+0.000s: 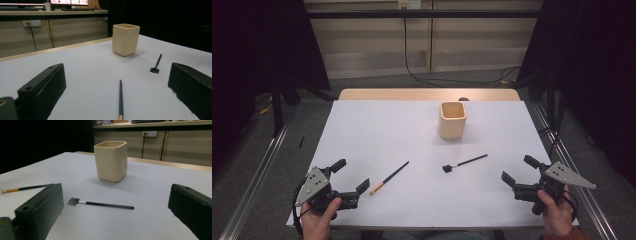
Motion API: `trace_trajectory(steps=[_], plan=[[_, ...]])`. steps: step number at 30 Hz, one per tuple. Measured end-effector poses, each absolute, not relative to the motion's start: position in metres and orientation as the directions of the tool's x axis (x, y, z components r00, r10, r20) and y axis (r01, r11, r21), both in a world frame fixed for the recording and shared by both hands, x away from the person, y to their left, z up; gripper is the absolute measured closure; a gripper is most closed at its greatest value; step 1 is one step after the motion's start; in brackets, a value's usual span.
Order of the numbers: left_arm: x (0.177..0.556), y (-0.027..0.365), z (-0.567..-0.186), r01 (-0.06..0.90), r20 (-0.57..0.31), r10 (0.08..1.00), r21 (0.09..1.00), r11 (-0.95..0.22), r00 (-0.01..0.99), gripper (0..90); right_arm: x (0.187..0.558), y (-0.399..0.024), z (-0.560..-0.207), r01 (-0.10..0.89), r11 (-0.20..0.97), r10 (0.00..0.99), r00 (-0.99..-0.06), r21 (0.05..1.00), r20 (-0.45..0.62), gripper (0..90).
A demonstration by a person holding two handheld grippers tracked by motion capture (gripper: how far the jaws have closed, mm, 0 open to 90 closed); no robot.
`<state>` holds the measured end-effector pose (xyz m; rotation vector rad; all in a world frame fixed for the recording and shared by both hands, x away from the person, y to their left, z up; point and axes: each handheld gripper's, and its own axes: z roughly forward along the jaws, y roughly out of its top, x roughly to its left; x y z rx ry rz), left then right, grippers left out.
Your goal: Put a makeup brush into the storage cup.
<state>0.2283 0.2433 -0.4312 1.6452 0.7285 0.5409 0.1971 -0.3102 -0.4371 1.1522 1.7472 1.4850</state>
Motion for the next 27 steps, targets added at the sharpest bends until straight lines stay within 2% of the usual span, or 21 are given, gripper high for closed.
trace_trajectory(steps=[22, 27], plan=[[0.2249, 0.2448, -0.4277, 0.163, -0.037, 0.708, 0.980, -0.111, 0.705, 2.3, 0.1959, -0.3039, -0.4375, 0.236, 0.014, 0.847, -0.519, 0.972, 0.114, 0.0], [0.2258, 0.2413, -0.4231, 0.151, -0.008, 0.703, 0.978, -0.141, 0.711, 3.8, 0.1960, -0.3047, -0.4375, 0.239, 0.008, 0.845, -0.520, 0.971, 0.121, 0.0]])
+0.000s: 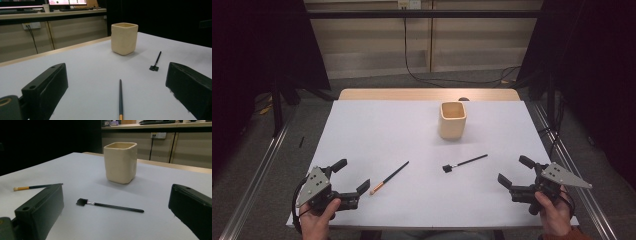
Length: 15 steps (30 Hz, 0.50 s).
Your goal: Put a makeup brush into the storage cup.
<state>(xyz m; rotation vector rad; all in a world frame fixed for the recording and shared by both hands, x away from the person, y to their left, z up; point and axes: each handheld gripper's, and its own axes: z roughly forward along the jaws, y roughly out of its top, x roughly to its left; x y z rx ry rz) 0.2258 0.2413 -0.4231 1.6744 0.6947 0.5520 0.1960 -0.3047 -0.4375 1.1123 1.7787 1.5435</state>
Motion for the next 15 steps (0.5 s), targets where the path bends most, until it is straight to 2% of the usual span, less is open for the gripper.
trace_trajectory(steps=[15], plan=[[0.241, 0.235, -0.412, 0.169, -0.030, 0.677, 0.976, -0.140, 0.735, 2.9, 0.197, -0.303, -0.439, 0.248, 0.008, 0.844, -0.521, 0.969, 0.127, 0.0]])
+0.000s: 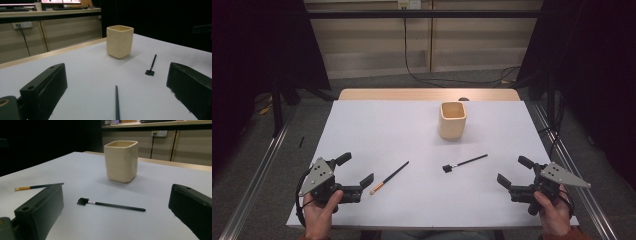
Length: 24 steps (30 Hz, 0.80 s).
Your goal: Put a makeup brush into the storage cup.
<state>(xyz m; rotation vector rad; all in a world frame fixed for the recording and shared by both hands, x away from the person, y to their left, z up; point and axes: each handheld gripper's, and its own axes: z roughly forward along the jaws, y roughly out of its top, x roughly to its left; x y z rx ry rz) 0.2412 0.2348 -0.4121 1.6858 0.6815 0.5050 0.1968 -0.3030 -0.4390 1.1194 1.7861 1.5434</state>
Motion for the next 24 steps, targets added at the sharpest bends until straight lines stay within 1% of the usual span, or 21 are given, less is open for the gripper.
trace_trajectory(steps=[4, 9, 20, 22, 24], plan=[[0.246, 0.231, -0.410, 0.192, -0.057, 0.674, 0.973, -0.127, 0.736, 2.8, 0.197, -0.302, -0.439, 0.249, 0.007, 0.844, -0.521, 0.968, 0.128, 0.0], [0.250, 0.219, -0.404, 0.172, -0.035, 0.665, 0.975, -0.141, 0.746, 2.7, 0.197, -0.304, -0.438, 0.239, 0.006, 0.843, -0.524, 0.971, 0.124, 0.0], [0.269, 0.207, -0.400, 0.180, -0.026, 0.638, 0.968, -0.177, 0.769, 2.6, 0.197, -0.304, -0.438, 0.251, 0.001, 0.845, -0.518, 0.968, 0.134, 0.0], [0.272, 0.205, -0.399, 0.172, -0.014, 0.638, 0.967, -0.186, 0.770, 2.7, 0.197, -0.304, -0.439, 0.252, 0.006, 0.843, -0.522, 0.968, 0.131, 0.0], [0.274, 0.203, -0.398, 0.162, 0.016, 0.635, 0.962, -0.221, 0.772, 2.9, 0.197, -0.304, -0.439, 0.251, 0.008, 0.843, -0.522, 0.968, 0.129, 0.0]])
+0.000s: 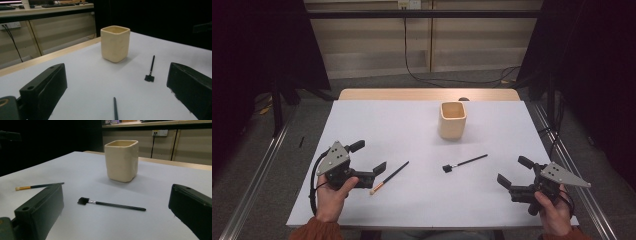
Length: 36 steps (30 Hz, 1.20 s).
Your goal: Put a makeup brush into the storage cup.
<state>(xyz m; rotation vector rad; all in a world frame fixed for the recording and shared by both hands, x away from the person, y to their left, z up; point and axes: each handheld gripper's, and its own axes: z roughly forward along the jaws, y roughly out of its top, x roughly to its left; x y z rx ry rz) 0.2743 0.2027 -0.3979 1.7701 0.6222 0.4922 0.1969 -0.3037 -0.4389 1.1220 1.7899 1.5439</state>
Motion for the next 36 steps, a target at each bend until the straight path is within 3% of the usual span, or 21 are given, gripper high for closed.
trace_trajectory(steps=[13, 21, 28, 36], plan=[[0.293, 0.200, -0.401, 0.244, -0.039, 0.643, 0.941, -0.233, 0.765, 2.5, 0.196, -0.304, -0.439, 0.253, 0.014, 0.840, -0.527, 0.967, 0.126, 0.0], [0.303, 0.196, -0.396, 0.294, -0.092, 0.592, 0.921, -0.256, 0.801, 2.6, 0.197, -0.304, -0.439, 0.255, 0.014, 0.840, -0.527, 0.967, 0.127, 0.0], [0.310, 0.188, -0.386, 0.291, -0.047, 0.563, 0.889, -0.353, 0.825, 4.0, 0.197, -0.305, -0.440, 0.264, 0.023, 0.839, -0.530, 0.964, 0.125, 0.0], [0.320, 0.180, -0.384, 0.330, -0.057, 0.511, 0.823, -0.462, 0.858, 3.9, 0.197, -0.305, -0.440, 0.264, 0.025, 0.838, -0.532, 0.964, 0.124, 0.0]])
